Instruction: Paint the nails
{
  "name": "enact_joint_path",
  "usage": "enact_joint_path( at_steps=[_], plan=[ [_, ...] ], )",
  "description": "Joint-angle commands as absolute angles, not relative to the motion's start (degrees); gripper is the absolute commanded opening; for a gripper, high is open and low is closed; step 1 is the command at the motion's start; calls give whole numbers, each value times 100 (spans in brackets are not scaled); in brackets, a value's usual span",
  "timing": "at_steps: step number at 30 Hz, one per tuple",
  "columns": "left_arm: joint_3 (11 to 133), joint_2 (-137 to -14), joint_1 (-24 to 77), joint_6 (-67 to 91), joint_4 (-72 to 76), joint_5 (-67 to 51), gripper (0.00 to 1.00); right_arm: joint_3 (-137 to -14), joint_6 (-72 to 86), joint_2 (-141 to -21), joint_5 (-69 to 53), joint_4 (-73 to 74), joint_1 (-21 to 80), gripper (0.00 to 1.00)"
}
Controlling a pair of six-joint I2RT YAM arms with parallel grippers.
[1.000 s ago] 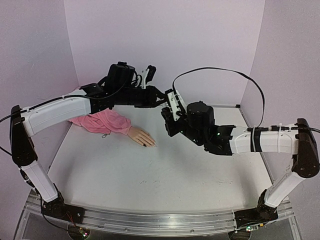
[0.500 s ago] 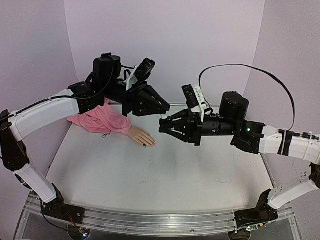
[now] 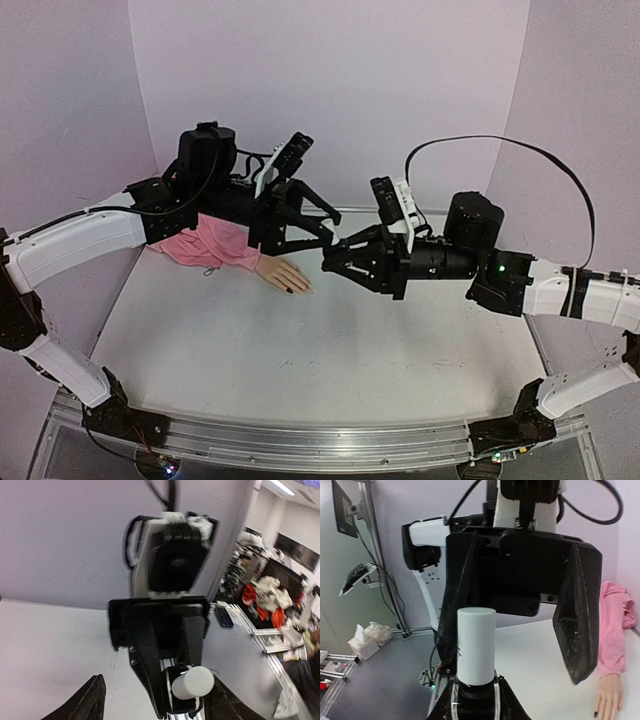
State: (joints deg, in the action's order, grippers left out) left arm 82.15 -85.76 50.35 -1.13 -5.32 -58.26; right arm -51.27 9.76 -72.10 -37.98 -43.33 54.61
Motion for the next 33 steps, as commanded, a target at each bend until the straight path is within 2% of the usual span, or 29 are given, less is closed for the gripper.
enact_joint_path(
  at_steps=[1,5,10,15,20,26,30,33],
  plan=[
    [7834,-7938,4923,974,-594,-3637,76,-5418,238,-7059,-2043,-4170,5494,0],
    [7638,-7705,4897,1866,-645,-2745,87,-5567,53,-7352,-383,-3963,5506,0],
    [7707,-7831,4871,2778,-719,-1898,85,-5791,-114,-7875,1463,-3872,5561,0],
    [8050,-8264,4839,2878,-725,-1523,77,-5958,-256,-8255,1965,-3905,5601,0],
    [8441,-8720,4825,2976,-764,-1512,65,-6032,-374,-8410,1739,-4041,5629,0],
    [8713,-9088,4825,3094,-760,-1633,59,-6063,-430,-8544,1642,-4135,5671,0],
    [8824,-9240,4832,3174,-757,-1858,48,-6107,-456,-8607,1659,-4133,5708,0],
    [8850,-9310,4849,3205,-756,-1980,36,-6117,-458,-8631,1661,-4133,5750,0]
  ],
)
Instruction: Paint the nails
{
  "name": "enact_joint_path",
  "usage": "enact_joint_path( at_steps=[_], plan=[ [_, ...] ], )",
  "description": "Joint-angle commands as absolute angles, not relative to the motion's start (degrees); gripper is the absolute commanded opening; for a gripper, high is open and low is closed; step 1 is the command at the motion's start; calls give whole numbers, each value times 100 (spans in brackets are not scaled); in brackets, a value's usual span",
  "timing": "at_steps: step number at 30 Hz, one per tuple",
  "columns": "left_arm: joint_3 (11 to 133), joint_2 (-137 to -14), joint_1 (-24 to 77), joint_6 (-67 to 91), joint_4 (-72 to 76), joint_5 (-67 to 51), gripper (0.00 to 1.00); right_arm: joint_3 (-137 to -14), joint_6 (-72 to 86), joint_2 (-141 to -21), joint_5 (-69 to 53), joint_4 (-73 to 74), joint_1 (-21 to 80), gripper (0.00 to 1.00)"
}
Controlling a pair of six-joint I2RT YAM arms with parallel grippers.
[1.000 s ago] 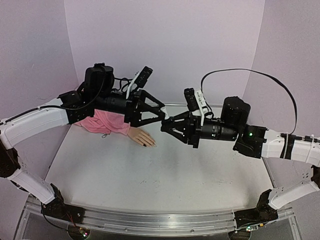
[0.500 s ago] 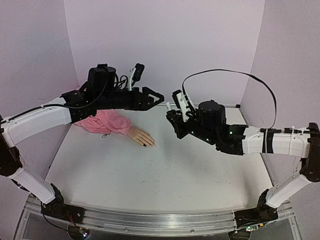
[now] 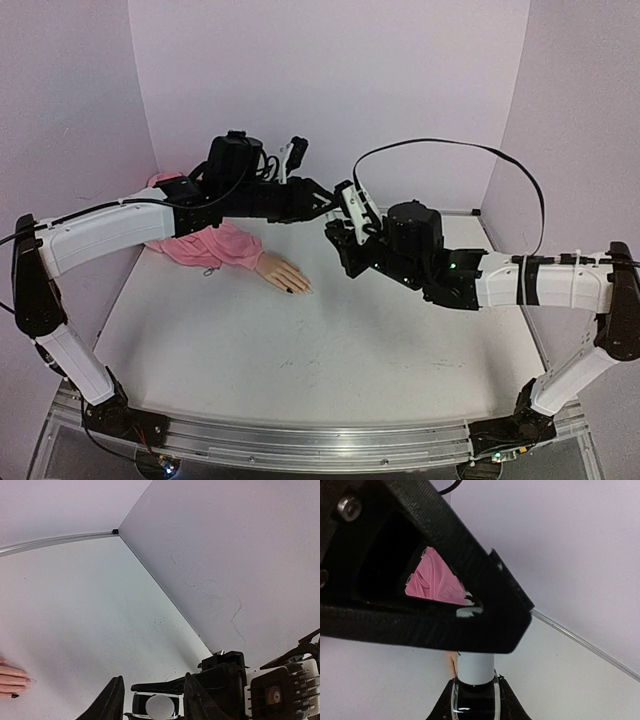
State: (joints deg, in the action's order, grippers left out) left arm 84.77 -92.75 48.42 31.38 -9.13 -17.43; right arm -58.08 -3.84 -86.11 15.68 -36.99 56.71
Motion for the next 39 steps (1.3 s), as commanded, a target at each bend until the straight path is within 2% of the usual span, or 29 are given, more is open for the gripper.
enact_joint_path(
  at_steps=[1,5,12,16,19,22,23,25,28,33,34,35,37,39],
  plan=[
    [8844,-9309,4859,3205,-751,-1992,33,-6117,-438,-8631,1661,-4134,5763,0],
    [8800,-9313,4932,3187,-756,-2112,24,-6117,-311,-8586,1634,-4132,5781,0],
    [8475,-9225,5009,3210,-756,-2525,16,-6039,-58,-8324,1416,-4206,5780,0],
    [8251,-9111,5020,3044,-702,-2994,8,-5885,88,-8032,878,-4308,5770,0],
    [8073,-9075,5027,2602,-149,-4388,0,-5623,238,-7656,-510,-4623,5645,0],
    [7889,-8922,5093,1510,314,-6116,0,-5344,613,-7326,-3217,-5204,5277,0],
    [7784,-8790,5123,1023,350,-6456,0,-5255,846,-7270,-4196,-5570,5184,0],
    [7623,-8584,5133,299,408,-6856,0,-5120,1451,-7210,-5394,-6365,5151,0],
    [7751,-8591,5135,-192,447,-7090,0,-5071,2075,-7203,-5849,-6930,5145,0],
    [8146,-8891,5104,-57,450,-7084,0,-4978,2106,-7106,-5625,-6926,5033,0],
    [8163,-8895,5075,139,450,-6943,2,-4926,2086,-7069,-5521,-6921,5008,0],
    [8142,-8869,5045,316,454,-6721,8,-4865,2042,-7021,-5263,-6885,4976,0],
    [7950,-8734,5028,517,452,-5772,31,-4798,1626,-6891,-4679,-6400,4943,0],
    [7610,-8466,5027,754,447,-4557,48,-4723,1130,-6833,-3807,-5745,4940,0]
  ],
)
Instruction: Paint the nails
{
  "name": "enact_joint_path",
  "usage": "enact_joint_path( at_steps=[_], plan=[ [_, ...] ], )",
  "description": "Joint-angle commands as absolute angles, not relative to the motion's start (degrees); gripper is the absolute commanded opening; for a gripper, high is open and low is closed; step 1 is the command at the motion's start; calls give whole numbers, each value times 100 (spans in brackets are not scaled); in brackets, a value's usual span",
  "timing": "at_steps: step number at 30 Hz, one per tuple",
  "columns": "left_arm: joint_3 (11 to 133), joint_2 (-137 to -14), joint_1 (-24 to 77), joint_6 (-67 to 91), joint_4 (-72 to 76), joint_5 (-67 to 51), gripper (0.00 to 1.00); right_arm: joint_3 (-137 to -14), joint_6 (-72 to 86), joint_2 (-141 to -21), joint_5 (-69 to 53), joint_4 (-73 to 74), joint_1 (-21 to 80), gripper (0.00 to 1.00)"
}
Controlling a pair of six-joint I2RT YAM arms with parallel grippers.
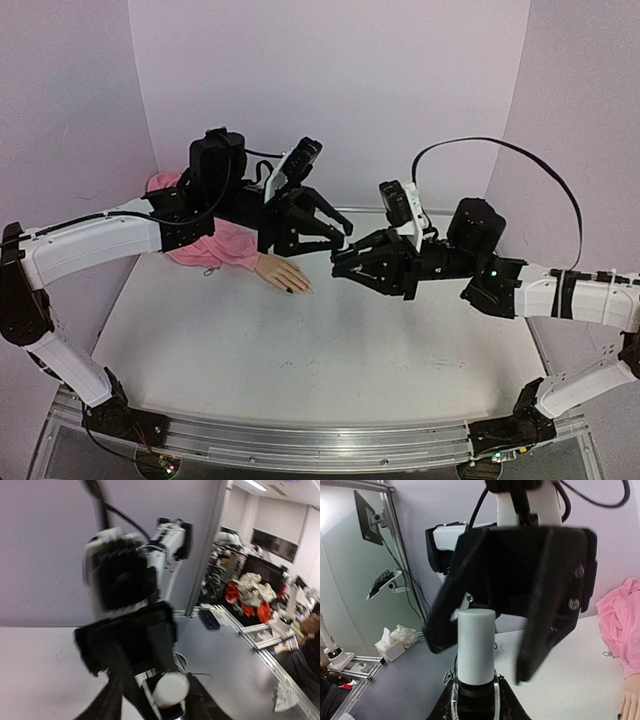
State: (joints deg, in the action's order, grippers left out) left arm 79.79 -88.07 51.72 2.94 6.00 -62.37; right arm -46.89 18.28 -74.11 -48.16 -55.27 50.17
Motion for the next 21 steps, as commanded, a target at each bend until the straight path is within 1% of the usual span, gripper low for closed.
enact_joint_path(
  at_steps=[1,2,5,9,12,14,17,21],
  plan=[
    [7514,-8363,5027,869,440,-4063,54,-4686,971,-6836,-3278,-5539,4946,0],
    [7283,-8162,5027,1003,437,-3638,63,-4684,808,-6867,-2806,-5320,4948,0],
    [6861,-7747,5027,1532,375,-2468,76,-4764,579,-7043,-1720,-4887,4945,0],
    [6539,-7420,5027,2308,312,-1679,83,-4807,307,-7278,-794,-4740,5001,0],
    [6519,-7471,5027,2958,273,-1302,84,-4873,134,-7486,33,-4721,5134,0],
    [6658,-7658,5025,3087,256,-1314,84,-4990,55,-7682,410,-4658,5223,0],
    [7005,-7983,5020,3246,246,-1307,84,-5165,-208,-7965,783,-4613,5366,0],
    [7420,-8450,5019,3326,229,-1345,81,-5301,-327,-8156,960,-4626,5449,0]
  ],
)
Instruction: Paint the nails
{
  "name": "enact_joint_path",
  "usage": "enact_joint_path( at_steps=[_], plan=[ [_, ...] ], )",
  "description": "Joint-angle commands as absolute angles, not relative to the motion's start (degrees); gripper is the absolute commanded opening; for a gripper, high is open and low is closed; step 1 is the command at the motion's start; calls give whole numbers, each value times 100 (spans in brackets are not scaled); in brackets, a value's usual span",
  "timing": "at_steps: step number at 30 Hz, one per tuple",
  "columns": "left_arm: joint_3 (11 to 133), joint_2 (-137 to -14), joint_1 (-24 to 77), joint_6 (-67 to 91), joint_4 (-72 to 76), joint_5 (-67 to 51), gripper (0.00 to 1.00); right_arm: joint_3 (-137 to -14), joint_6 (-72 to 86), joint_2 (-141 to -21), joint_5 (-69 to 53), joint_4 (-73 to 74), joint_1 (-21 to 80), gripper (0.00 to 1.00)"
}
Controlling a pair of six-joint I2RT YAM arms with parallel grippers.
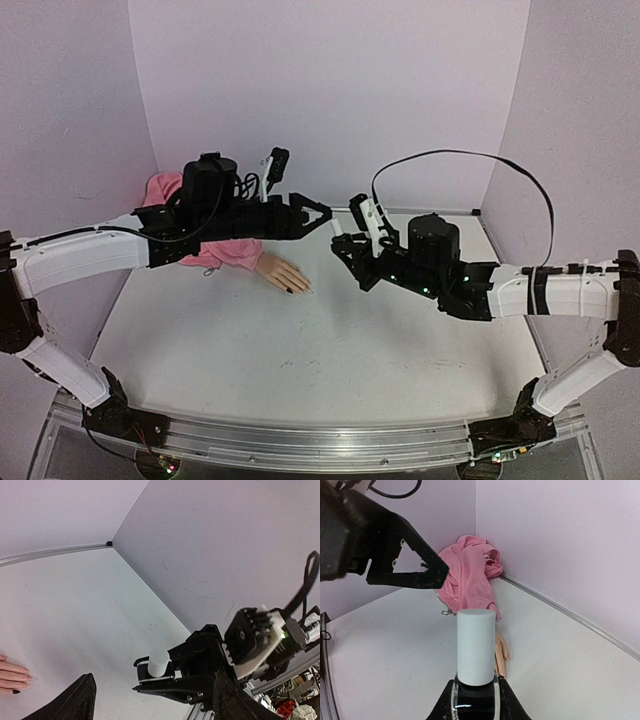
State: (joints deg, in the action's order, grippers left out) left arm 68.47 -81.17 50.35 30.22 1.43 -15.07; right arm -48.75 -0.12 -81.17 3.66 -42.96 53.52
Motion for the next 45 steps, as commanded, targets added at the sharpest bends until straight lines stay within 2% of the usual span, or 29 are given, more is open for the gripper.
enact_joint_path(
  at_steps=[1,5,10,14,24,31,34,36,39,41,42,43,45],
  plan=[
    [7479,-8541,5019,3341,221,-1326,80,-5315,-353,-8184,975,-4642,5454,0],
    [7699,-8852,5018,3347,216,-1328,76,-5352,-453,-8250,992,-4694,5487,0],
    [8036,-9206,5023,3322,220,-1555,65,-5354,-542,-8326,1027,-4694,5511,0],
    [8156,-9333,5024,3314,220,-1552,64,-5361,-554,-8354,1021,-4687,5527,0],
    [8218,-9501,5093,3416,219,-2064,28,-5470,-335,-8377,1111,-4628,5563,0],
    [7985,-9452,5120,3293,219,-2745,4,-5446,-52,-8122,738,-4634,5560,0],
    [7974,-9401,5124,2809,228,-3423,0,-5373,97,-7910,-107,-4639,5549,0],
    [8016,-9366,5124,2402,260,-4170,0,-5326,285,-7714,-1271,-4659,5440,0],
    [8025,-9282,5170,1816,459,-5575,0,-5279,756,-7502,-4270,-5162,5293,0],
    [7900,-9130,5228,1550,833,-6415,0,-5171,1762,-7493,-6205,-6431,5294,0],
    [7810,-9013,5263,1473,1113,-6702,0,-5075,2588,-7516,-6772,-7424,5310,0],
    [7722,-8918,5299,1402,1386,-6937,0,-4997,3206,-7506,-7007,-8086,5319,0],
    [7729,-8802,5363,1208,1616,-7211,0,-4911,3561,-7369,-7016,-8480,5324,0]
  ],
)
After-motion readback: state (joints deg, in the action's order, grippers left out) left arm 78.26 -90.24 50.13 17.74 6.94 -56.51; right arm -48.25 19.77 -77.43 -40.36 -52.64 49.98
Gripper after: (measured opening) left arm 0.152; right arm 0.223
